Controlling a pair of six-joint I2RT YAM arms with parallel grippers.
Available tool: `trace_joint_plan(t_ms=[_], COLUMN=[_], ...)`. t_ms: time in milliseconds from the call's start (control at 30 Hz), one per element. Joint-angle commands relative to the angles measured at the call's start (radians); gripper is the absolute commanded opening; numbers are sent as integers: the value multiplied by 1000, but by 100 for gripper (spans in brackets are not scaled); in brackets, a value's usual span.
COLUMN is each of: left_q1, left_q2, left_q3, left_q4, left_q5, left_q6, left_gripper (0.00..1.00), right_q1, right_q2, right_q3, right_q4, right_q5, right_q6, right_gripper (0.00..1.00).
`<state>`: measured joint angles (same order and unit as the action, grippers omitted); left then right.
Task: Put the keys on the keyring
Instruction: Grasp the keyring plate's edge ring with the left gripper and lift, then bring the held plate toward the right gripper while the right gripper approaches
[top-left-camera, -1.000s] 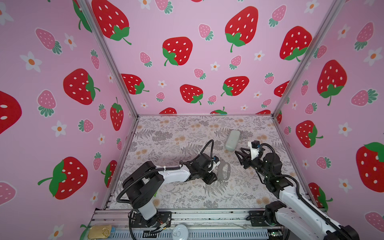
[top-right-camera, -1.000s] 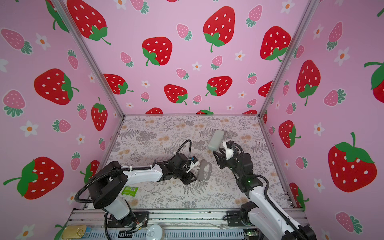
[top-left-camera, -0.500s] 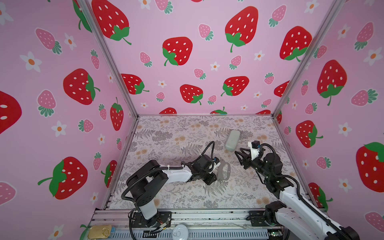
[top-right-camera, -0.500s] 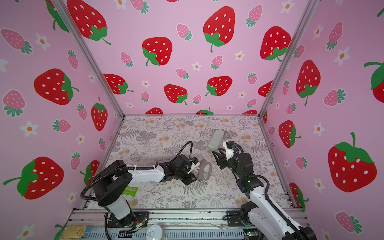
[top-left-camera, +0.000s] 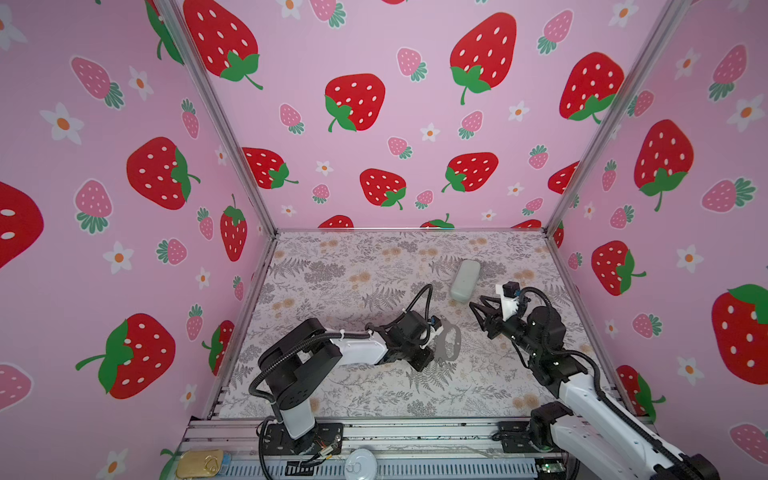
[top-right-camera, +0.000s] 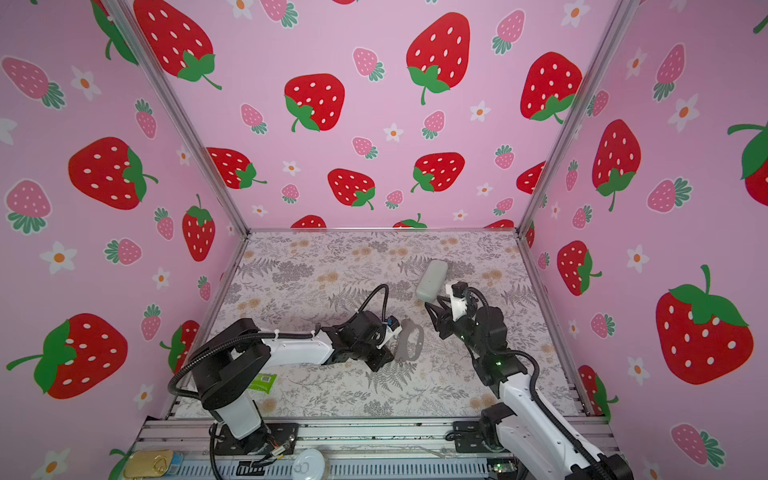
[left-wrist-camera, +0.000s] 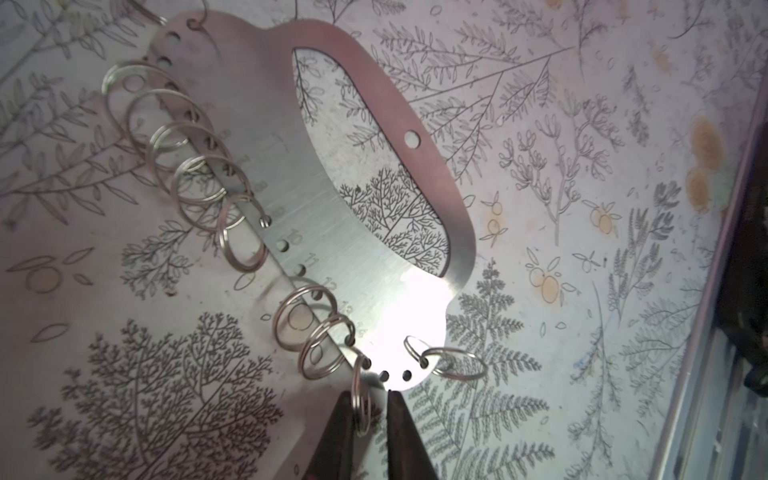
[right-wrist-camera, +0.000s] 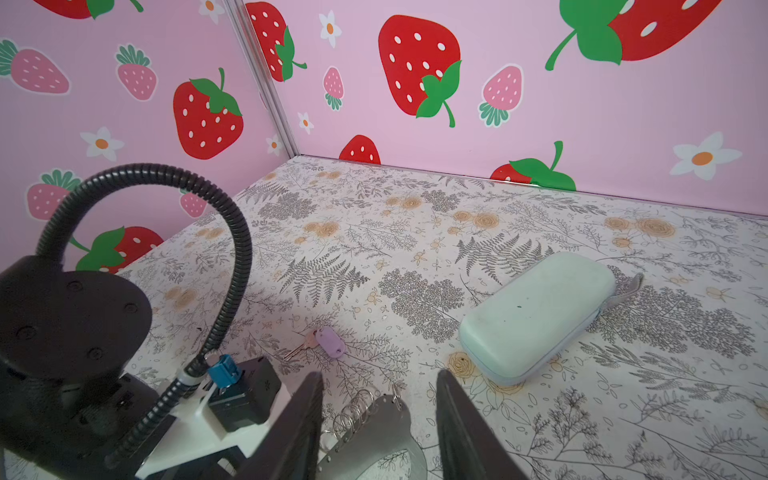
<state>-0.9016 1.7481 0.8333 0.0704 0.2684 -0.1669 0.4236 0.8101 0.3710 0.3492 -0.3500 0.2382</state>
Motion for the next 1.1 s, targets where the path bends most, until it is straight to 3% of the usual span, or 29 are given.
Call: trace_joint_plan(t_ms=[0, 333, 600, 900, 1067], left_q1=[-6, -14, -20, -20, -19], left_q2=[14, -42, -112, -241, -281], left_q3=[21, 22, 30, 103, 162], left_q4=[-29, -35, -53, -159, -227], left_q5=[-9, -27, -47, -108, -126], left_q6=[-4, 14, 42, 187, 296], left_gripper=[14, 1, 0, 0, 0], right_q1=[4, 4, 4, 6, 20], right_q2=[-9, -5, 13, 77, 176], right_q3=[1, -12, -30, -76, -64], right_q4=[4, 21, 74, 240, 306], right_q5=[-13, -32, -70, -203, -334], right_q6=[-8, -4, 19, 27, 16], right_gripper=[46, 46, 46, 46, 44])
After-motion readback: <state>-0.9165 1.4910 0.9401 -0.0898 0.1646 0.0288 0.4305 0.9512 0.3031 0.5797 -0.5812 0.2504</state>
